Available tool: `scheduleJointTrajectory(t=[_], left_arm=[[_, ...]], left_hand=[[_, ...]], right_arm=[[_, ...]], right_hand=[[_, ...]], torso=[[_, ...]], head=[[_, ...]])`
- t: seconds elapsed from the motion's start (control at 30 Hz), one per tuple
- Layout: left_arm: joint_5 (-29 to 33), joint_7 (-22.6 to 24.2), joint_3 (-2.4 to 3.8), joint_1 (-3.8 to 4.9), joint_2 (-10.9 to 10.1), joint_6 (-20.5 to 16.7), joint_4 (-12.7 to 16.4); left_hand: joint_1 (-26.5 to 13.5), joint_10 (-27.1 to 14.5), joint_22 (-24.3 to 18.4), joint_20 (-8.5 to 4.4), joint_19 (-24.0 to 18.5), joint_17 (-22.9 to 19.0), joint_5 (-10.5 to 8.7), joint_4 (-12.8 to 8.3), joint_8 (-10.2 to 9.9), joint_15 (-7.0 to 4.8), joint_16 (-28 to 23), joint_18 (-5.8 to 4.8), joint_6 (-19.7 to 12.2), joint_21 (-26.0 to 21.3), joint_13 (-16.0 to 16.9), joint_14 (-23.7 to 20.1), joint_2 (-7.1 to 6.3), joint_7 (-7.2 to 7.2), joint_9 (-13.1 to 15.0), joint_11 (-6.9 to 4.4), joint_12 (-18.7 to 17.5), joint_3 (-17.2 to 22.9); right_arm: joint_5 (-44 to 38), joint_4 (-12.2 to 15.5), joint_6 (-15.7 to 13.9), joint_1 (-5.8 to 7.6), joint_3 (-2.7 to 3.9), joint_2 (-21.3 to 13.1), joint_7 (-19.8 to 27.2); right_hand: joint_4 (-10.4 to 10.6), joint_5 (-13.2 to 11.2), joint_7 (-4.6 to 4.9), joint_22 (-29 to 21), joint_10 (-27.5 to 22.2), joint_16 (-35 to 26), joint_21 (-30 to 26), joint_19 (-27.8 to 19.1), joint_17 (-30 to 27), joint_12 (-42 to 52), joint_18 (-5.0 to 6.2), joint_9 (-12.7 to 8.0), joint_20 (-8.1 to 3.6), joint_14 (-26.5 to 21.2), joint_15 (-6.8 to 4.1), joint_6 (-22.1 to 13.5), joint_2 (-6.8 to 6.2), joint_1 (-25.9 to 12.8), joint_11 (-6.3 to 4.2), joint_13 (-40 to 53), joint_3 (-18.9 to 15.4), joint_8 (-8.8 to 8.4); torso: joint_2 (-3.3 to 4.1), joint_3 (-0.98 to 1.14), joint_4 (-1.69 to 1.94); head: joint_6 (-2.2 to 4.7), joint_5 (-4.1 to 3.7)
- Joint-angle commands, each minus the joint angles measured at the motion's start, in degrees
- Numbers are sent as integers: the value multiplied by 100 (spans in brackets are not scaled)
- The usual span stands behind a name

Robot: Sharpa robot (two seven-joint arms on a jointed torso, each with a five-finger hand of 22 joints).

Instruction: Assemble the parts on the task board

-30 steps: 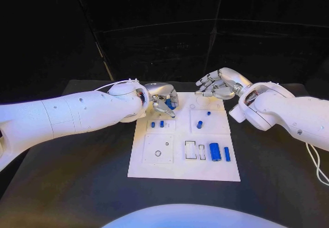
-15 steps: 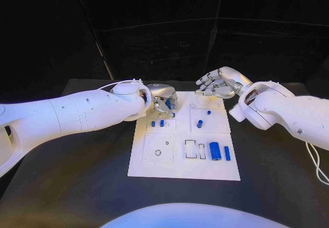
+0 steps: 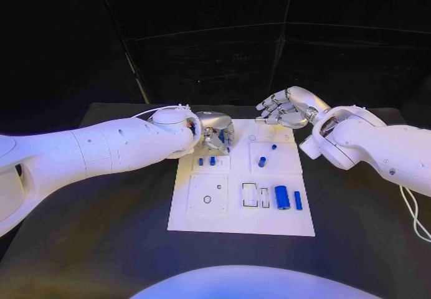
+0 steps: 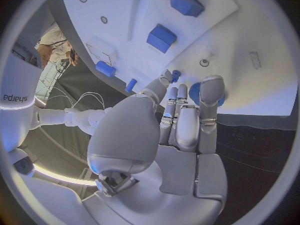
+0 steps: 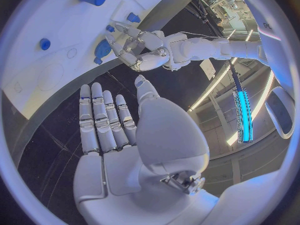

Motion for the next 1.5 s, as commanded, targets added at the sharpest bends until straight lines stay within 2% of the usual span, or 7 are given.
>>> scheduleJointTrajectory(t=[0.03, 0.77, 1.0, 1.23, 1.5], left_arm=[[-111, 16, 2, 0, 23, 122, -11], [-231, -250, 2, -27, 131, 363, -106], [-237, -284, 3, -36, 151, 398, -134], [-238, -238, 3, -47, 152, 320, -136], [-240, -127, 6, -60, 77, 87, -34]], left_hand=[[26, 86, 28, -11, 47, 11, -14, 2, -26, -27, 34, -51, 70, 37, -12, 73, 35, 9, -10, 1, -23, 50], [49, 209, 146, -23, 68, 20, -14, -21, -56, -43, 62, -66, 178, 137, -90, 87, 117, 2, -53, -16, -97, 169], [77, 329, 210, -31, 76, 33, -13, -38, -64, -56, 83, -72, 268, 190, -128, 96, 200, -4, -74, -37, -123, 285], [186, 546, 357, -65, 123, 59, -15, -100, -3, -105, 110, -90, 481, 319, -133, 114, 335, -37, -60, -97, -100, 473], [163, 655, 460, -91, 159, 43, -16, -144, -22, -123, 112, -111, 569, 408, -165, 127, 323, -36, -76, -108, -168, 587]], right_arm=[[18, 5, -60, 10, 4, 5, 65], [18, 9, -51, 10, 4, 10, 68], [18, 9, -48, 10, 5, 13, 72], [18, 10, -44, 10, 5, 14, 76], [18, 9, -40, 10, 5, 15, 82]], right_hand=[[-38, 32, 361, -7, -48, -39, -36, 12, -5, 22, 18, -8, 31, 0, 19, -36, 52, 1, -8, -5, -1, 27], [-38, 32, 361, -7, -48, -39, -36, 12, -5, 22, 18, -8, 31, 0, 19, -36, 52, 1, -8, -5, -1, 27], [-38, 32, 361, -7, -48, -39, -36, 12, -5, 22, 18, -8, 31, 0, 19, -36, 52, 1, -8, -5, -1, 27], [-38, 32, 361, -7, -48, -39, -36, 12, -5, 22, 18, -8, 31, 0, 19, -36, 52, 1, -8, -5, -1, 27], [-38, 32, 361, -7, -48, -39, -36, 12, -5, 22, 18, -8, 31, 0, 19, -36, 52, 1, -8, -5, -1, 27]], torso=[[0, 2, -4], [-1, 0, 8], [-2, 1, 3], [-4, 0, 4], [-3, -5, 11]], head=[[-6, 2], [-25, -24], [-27, -27], [-31, -30], [-28, -36]])
